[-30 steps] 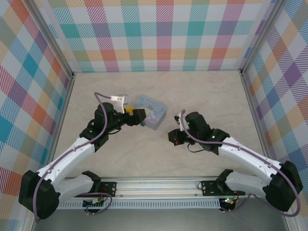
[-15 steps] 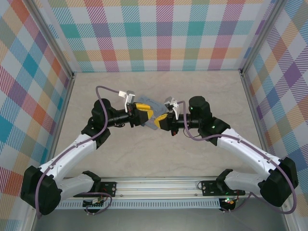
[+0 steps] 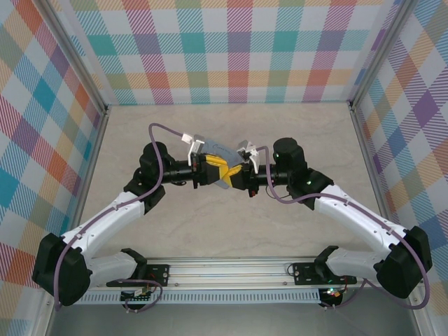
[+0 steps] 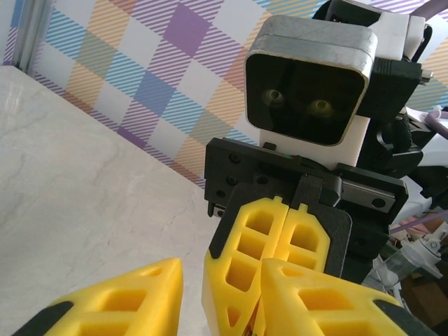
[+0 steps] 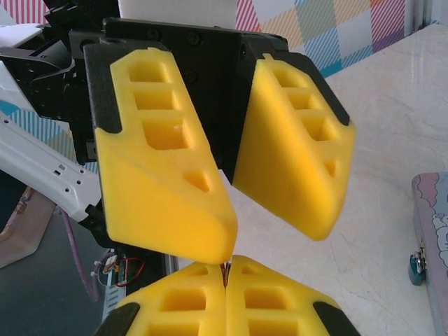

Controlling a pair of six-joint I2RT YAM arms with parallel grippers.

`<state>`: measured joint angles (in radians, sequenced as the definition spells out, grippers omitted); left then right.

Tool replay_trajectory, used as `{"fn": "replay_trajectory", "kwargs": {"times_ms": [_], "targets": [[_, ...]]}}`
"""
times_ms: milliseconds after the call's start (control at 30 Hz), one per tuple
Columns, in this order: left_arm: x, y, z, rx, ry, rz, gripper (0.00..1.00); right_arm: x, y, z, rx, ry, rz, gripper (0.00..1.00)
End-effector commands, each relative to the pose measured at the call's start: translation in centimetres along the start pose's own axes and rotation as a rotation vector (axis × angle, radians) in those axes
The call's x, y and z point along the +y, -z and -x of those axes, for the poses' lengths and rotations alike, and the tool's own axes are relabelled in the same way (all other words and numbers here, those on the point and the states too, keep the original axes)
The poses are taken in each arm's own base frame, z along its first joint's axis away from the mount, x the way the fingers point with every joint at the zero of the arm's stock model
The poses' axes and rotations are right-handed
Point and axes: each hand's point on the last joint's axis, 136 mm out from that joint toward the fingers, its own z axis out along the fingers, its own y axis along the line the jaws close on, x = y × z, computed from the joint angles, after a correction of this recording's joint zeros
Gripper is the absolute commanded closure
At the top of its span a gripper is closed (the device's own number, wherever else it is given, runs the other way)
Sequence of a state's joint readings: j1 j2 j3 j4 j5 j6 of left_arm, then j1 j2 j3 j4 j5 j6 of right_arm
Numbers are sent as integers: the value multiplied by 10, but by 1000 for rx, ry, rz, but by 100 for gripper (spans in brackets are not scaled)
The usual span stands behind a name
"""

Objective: Unlock the padlock with the key

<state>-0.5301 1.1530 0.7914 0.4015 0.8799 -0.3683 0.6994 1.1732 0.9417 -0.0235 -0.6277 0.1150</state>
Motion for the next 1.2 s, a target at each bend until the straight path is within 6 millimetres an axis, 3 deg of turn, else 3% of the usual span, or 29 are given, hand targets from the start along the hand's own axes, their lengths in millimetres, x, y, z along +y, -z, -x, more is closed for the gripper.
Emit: {"fn": "replay_trajectory", "kwargs": {"times_ms": [0,233,500,667,733,833,1000,1167], "targets": [[-19,-2,15,-12,-89,-59,70,3,4,19,-36,34,4,95],[-22,-2,10,9,-95,-67,89,-3,6,23,-51,6,-16,95],[-23,-1,8,21,-103,-66,100,-10,12,29,-88,-46,-25,94],[-24,-2,7,28,-114,-68,99,-13,13,32,-100,-74,-21,94],[-23,-2,6,29,-115,-61,89,-13,13,32,-102,-77,-16,94],[-23,-2,7,29,-118,-61,86,-14,13,32,-102,-79,-19,94],[-23,-3,6,33,-116,-62,87,-14,12,32,-101,-81,-13,95],[-24,-4,7,31,-120,-64,97,-13,11,30,-91,-83,-4,94]]}}
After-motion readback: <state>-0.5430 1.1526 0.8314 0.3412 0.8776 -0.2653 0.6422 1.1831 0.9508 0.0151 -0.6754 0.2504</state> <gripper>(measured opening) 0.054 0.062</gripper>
